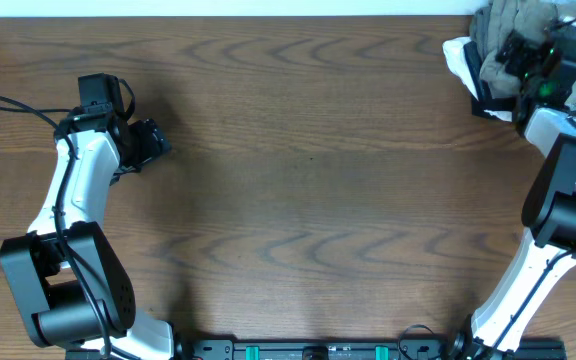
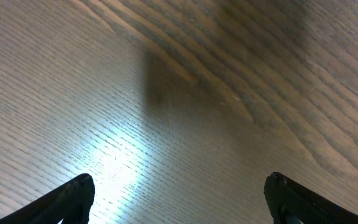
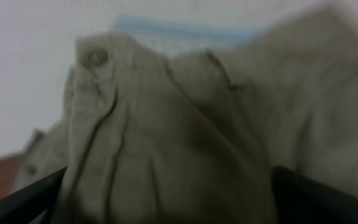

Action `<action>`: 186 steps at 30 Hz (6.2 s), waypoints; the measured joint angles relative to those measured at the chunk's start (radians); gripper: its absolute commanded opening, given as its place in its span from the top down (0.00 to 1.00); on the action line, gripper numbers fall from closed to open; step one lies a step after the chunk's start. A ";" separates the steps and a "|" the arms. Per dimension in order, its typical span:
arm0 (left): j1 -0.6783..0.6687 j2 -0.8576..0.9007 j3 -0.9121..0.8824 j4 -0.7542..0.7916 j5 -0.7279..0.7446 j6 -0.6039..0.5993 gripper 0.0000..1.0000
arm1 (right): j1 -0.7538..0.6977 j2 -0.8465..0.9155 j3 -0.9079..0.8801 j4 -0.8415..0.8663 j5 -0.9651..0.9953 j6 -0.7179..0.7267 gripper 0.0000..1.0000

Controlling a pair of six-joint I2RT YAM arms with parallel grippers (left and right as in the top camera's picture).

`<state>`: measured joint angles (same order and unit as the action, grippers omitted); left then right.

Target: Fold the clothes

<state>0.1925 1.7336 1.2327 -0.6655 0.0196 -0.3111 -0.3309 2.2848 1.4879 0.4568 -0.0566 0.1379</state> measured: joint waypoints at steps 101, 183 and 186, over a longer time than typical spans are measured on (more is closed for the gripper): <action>0.000 0.000 0.000 -0.007 0.000 -0.003 0.02 | 0.301 -0.706 -0.009 -0.666 -1.090 -0.512 0.01; 0.000 0.000 0.000 -0.007 0.000 -0.003 0.02 | 0.343 -2.274 -1.479 -0.485 -0.190 -0.246 0.01; 0.000 0.000 0.000 -0.007 0.000 -0.003 0.02 | 0.343 -2.274 -1.480 -0.512 -0.140 -0.249 0.01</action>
<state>0.1925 1.7336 1.2327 -0.6727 0.0200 -0.3138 0.0124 0.0113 0.0082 -0.0555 -0.1970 -0.1112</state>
